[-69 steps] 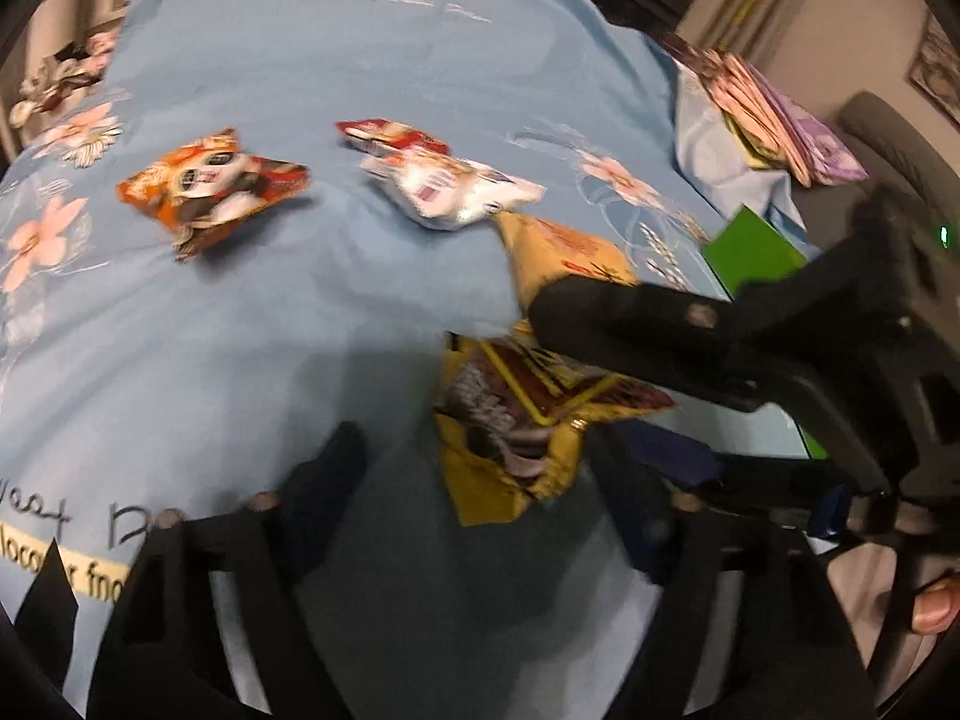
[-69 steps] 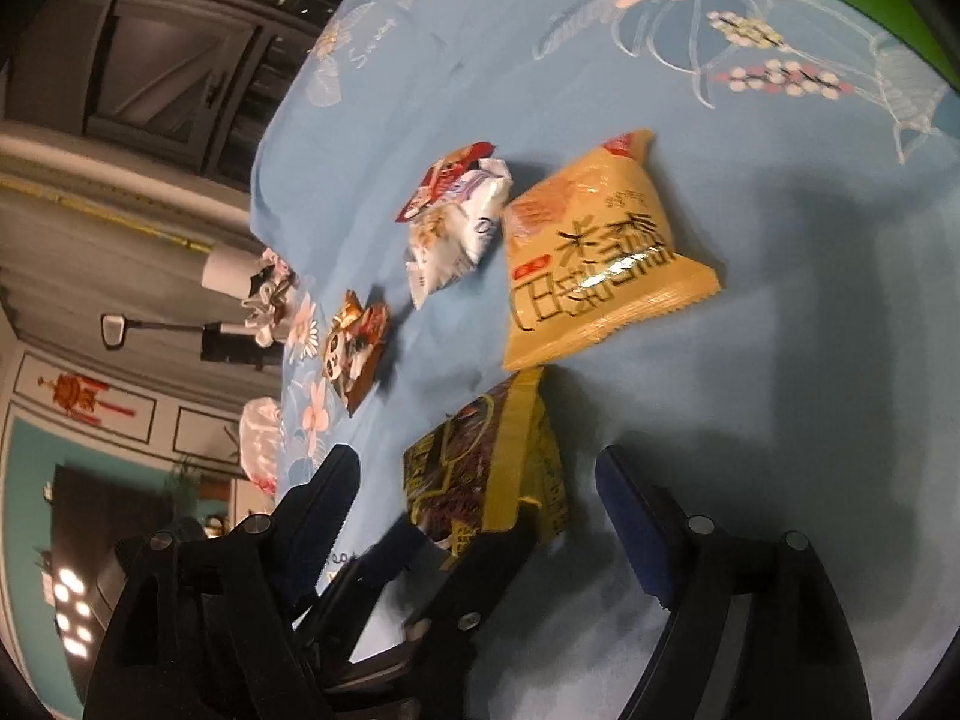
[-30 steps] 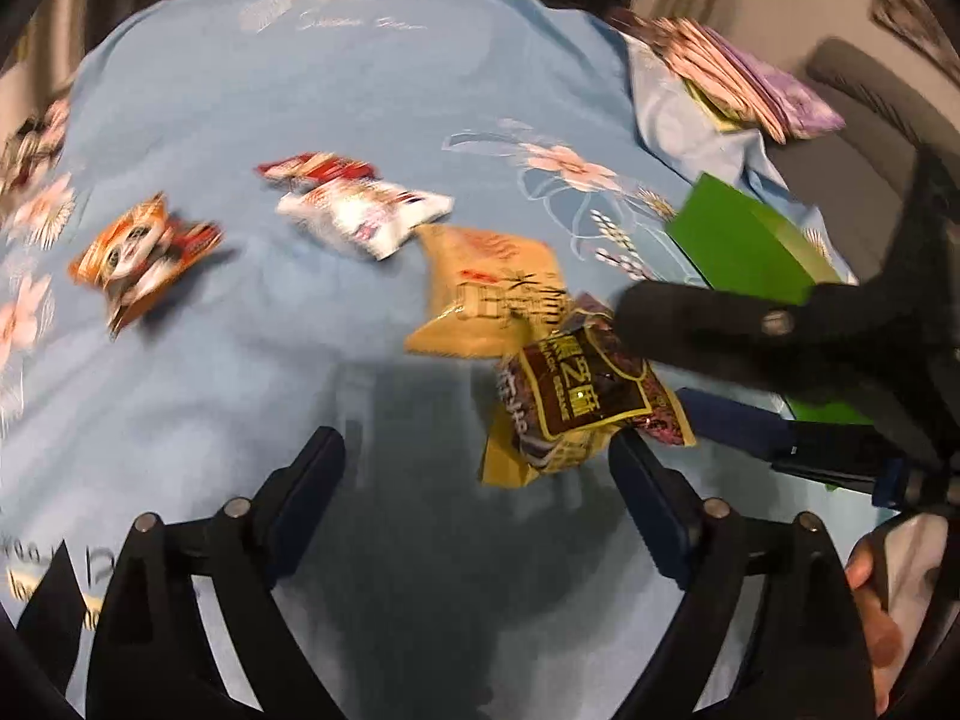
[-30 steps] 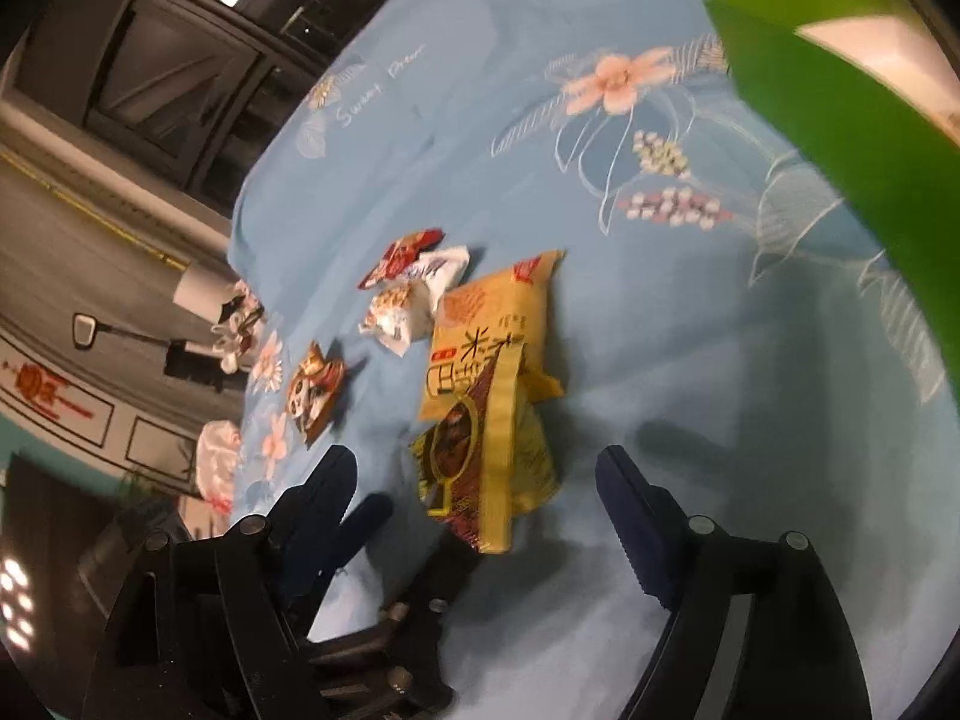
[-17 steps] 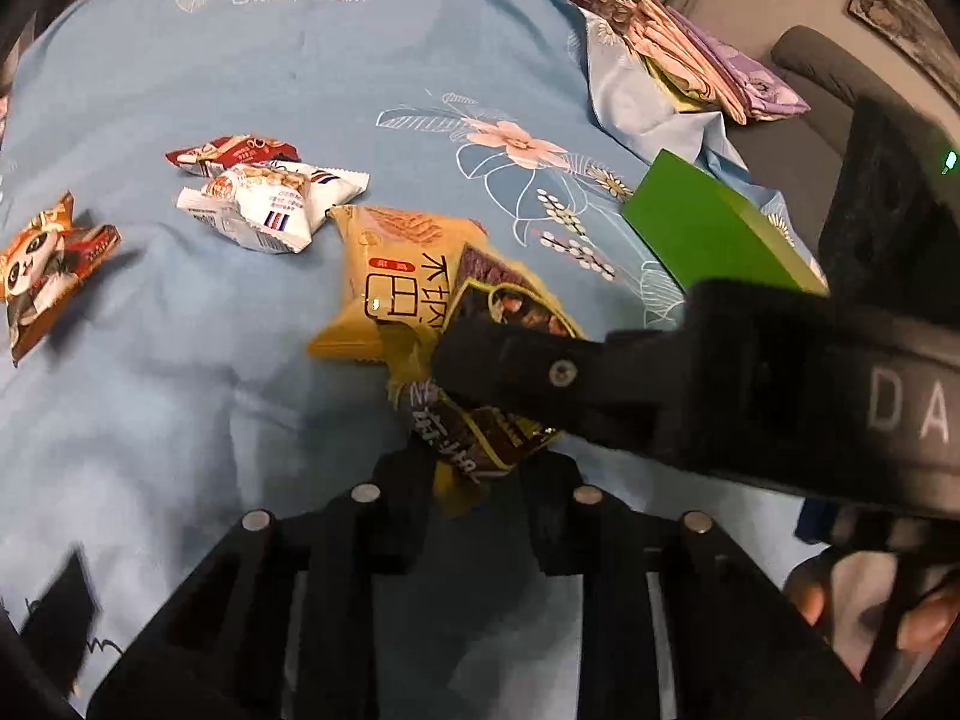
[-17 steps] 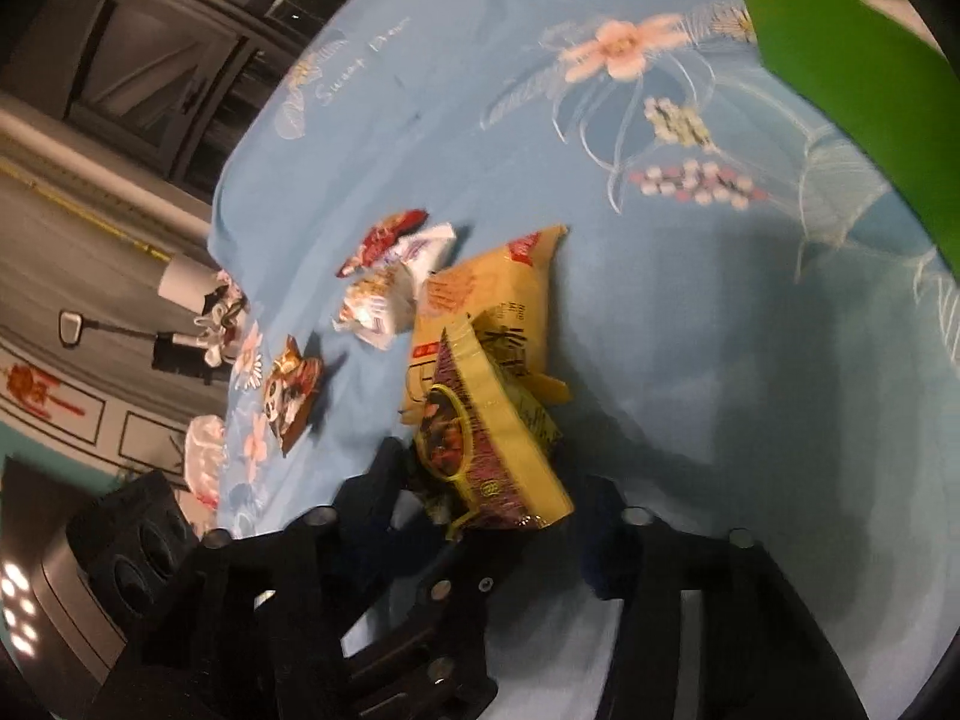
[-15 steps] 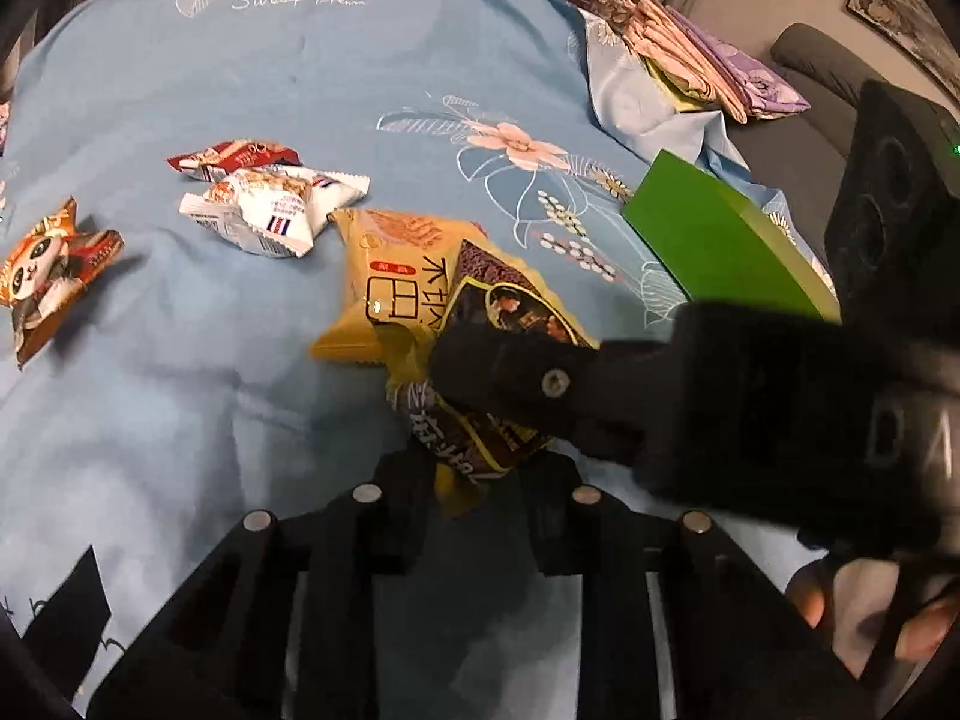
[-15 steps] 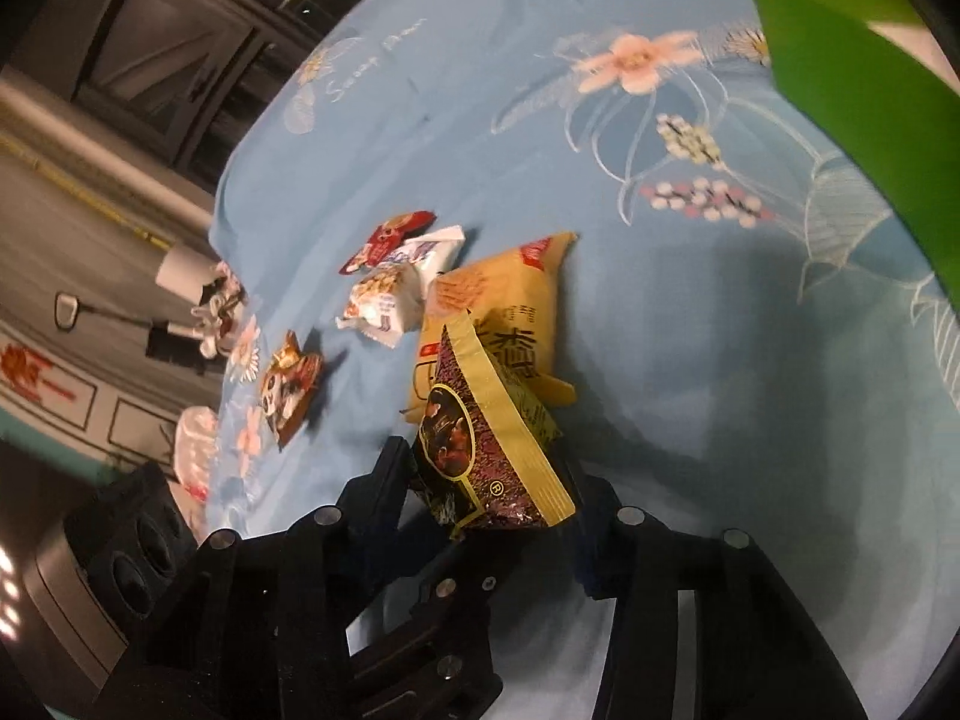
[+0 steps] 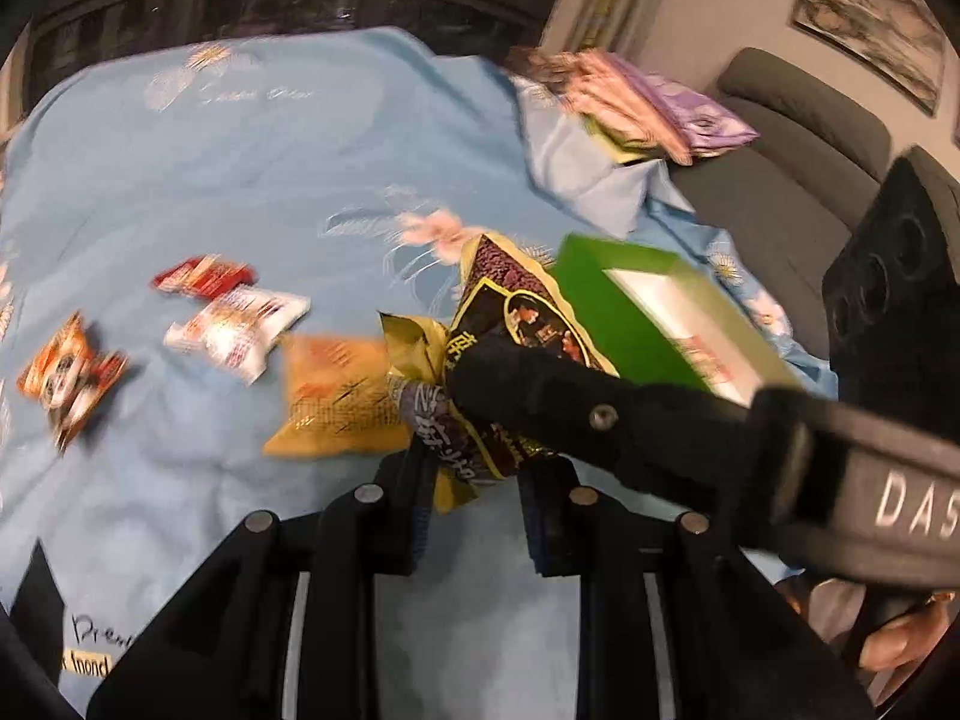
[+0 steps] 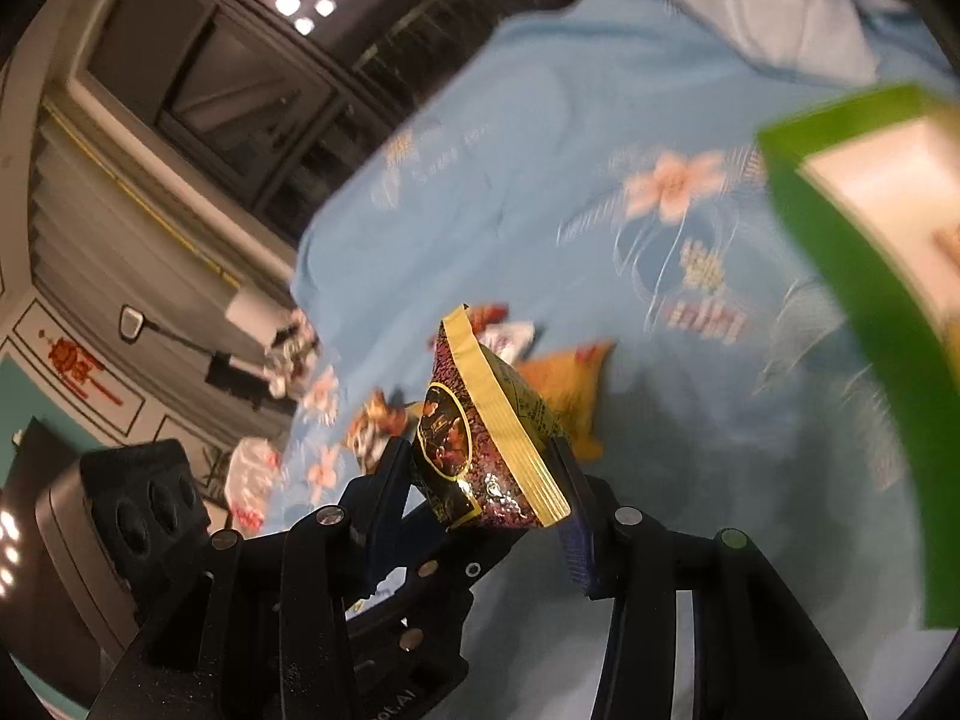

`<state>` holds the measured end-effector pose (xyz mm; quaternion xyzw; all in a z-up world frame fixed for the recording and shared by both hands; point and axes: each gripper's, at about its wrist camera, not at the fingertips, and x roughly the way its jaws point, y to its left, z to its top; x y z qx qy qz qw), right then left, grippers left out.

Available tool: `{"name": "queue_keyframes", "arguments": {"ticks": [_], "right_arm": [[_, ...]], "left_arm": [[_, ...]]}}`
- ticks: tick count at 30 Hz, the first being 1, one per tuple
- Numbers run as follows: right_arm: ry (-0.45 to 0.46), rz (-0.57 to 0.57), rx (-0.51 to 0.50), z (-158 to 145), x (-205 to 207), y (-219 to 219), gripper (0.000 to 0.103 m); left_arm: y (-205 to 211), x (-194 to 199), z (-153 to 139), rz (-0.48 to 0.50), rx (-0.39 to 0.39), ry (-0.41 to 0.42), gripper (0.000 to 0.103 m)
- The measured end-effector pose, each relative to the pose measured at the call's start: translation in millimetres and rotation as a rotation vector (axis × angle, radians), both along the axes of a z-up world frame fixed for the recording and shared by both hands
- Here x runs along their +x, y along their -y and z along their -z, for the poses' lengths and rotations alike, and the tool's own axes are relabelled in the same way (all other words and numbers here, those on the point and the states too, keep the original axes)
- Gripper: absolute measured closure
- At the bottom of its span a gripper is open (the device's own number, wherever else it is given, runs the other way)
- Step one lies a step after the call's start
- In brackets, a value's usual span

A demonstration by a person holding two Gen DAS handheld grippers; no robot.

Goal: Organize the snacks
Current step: 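Carry the sesame bag into the green box and open the left gripper, then move the right gripper to the yellow bag and grasp it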

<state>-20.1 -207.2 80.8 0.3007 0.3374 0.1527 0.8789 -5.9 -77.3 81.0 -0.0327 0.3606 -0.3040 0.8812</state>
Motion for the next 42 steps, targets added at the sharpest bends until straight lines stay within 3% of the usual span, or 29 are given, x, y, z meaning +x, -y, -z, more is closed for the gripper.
{"name": "queue_keyframes", "arguments": {"ticks": [4, 7, 13, 17, 22, 28, 29, 31, 32, 33, 35, 37, 39, 42], "right_arm": [[0.014, 0.083, 0.067, -7, -12, 37, 0.055], [0.025, 0.161, 0.017, -13, -26, 59, 0.055], [0.052, 0.321, -0.02, -22, -55, 104, 0.055], [0.045, 0.44, 0.016, -13, -70, 140, 0.055], [-0.004, 0.506, 0.092, 11, -70, 167, 0.055], [-0.009, 0.557, 0.079, 12, -76, 171, 0.054], [-0.005, 0.557, 0.088, 12, -77, 172, 0.052], [0.002, 0.566, 0.098, 12, -79, 176, 0.042], [0.01, 0.583, 0.104, 10, -82, 177, 0.025], [0.016, 0.608, 0.114, 8, -87, 180, 0.013], [0.055, 0.629, 0.133, 3, -96, 182, 0.0], [0.128, 0.595, 0.203, 1, -103, 184, 0.0], [0.136, 0.558, 0.247, -1, -104, 183, 0.0], [0.11, 0.551, 0.197, -11, -103, 173, 0.0]], "left_arm": [[41, -7, -14, 0.06, 0.041, 0.036, 0.078], [75, -7, -15, 0.125, 0.009, 0.01, 0.078], [133, -21, -24, 0.223, 0.018, 0.042, 0.078], [177, -22, -16, 0.283, 0.058, 0.024, 0.078], [202, -19, 3, 0.315, 0.101, -0.017, 0.078], [205, -19, 3, 0.325, 0.067, -0.012, 0.076], [207, -20, 1, 0.323, 0.078, 0.009, 0.067], [206, -23, -2, 0.316, 0.084, 0.04, 0.033], [202, -24, -5, 0.288, 0.076, 0.068, 0.01], [199, -24, -7, 0.265, 0.064, 0.09, 0.0], [189, -27, -14, 0.239, 0.003, 0.135, 0.0], [184, -26, -20, 0.232, -0.035, 0.124, 0.0], [183, -25, -24, 0.239, -0.036, 0.096, 0.0], [175, -27, -28, 0.223, -0.012, 0.104, 0.0]]}}
